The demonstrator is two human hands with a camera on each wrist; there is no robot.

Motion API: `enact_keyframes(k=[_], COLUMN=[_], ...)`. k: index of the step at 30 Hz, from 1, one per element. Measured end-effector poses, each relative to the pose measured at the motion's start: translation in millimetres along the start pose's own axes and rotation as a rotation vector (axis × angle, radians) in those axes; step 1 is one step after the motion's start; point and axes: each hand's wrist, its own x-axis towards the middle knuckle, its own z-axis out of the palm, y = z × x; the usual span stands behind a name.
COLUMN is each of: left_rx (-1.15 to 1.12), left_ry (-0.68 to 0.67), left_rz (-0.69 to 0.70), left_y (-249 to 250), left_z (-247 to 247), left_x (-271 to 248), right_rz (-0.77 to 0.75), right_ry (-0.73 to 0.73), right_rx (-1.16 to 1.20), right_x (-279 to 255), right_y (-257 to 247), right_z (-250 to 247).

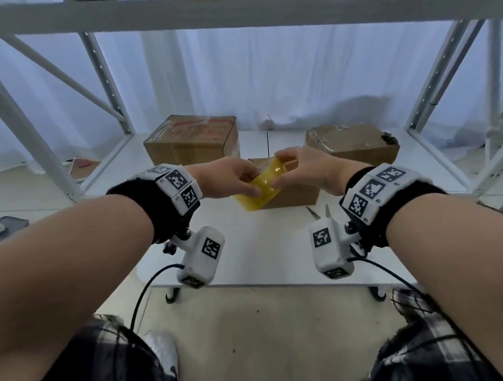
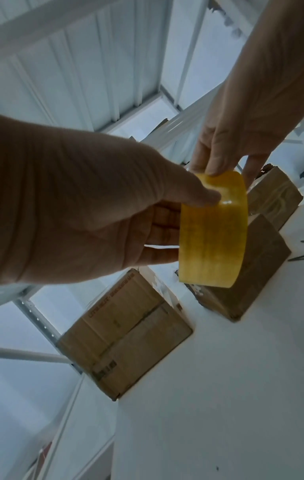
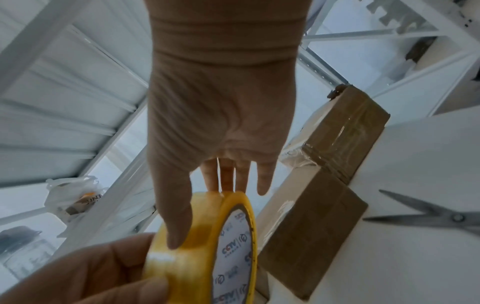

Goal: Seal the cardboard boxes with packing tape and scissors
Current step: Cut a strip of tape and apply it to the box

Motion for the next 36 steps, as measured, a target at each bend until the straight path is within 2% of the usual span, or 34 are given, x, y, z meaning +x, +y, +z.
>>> enact_keyframes(k=[3, 12, 15, 19, 26, 30, 33, 34, 36], left_rx=[-0.107, -0.114, -0.144, -0.183, -0.389, -0.291, 0.046, 0.073, -0.019], left_ry=[0.045, 0.076, 0.079, 0.068, 0.107, 0.203, 0.260, 0.274, 0.304], left_rz=[-0.031, -0.140, -0.141, -0.135, -0.125, -0.112, -0.174, -0.165, -0.108], left_y=[-2.0, -10.3, -5.0, -2.4, 1.7, 3.7, -6.2, -9.6, -14.9], left_z=[3.5, 9.6, 10.8, 15.7, 16.8, 14.5, 16.5, 16.8, 15.7], left_x=[0.9, 7.8, 8.6, 9.2, 8.2, 8.2, 9.4, 9.3, 7.8], right_rz=[-0.108, -0.203, -0.208, -0.192, -0.097, -0.129, -0.251, -0.274, -0.258], right_ry=[0.127, 0.249, 0.354, 0.420, 0.387, 0.437, 0.420, 0.411, 0.446], right_rx=[0.039, -0.104, -0.134, -0.171, -0.300, -0.256, -0.209, -0.219, -0.212], right_x=[2.6, 14.8, 16.6, 20.3, 22.9, 19.3, 15.9, 14.6, 15.6], right_y=[2.5, 3.9, 3.6, 6.1, 8.2, 0.3, -15.1, -18.7, -19.5], right_z=[10.5, 32.1, 30.4, 27.4, 24.8, 21.9, 21.9, 22.7, 22.9])
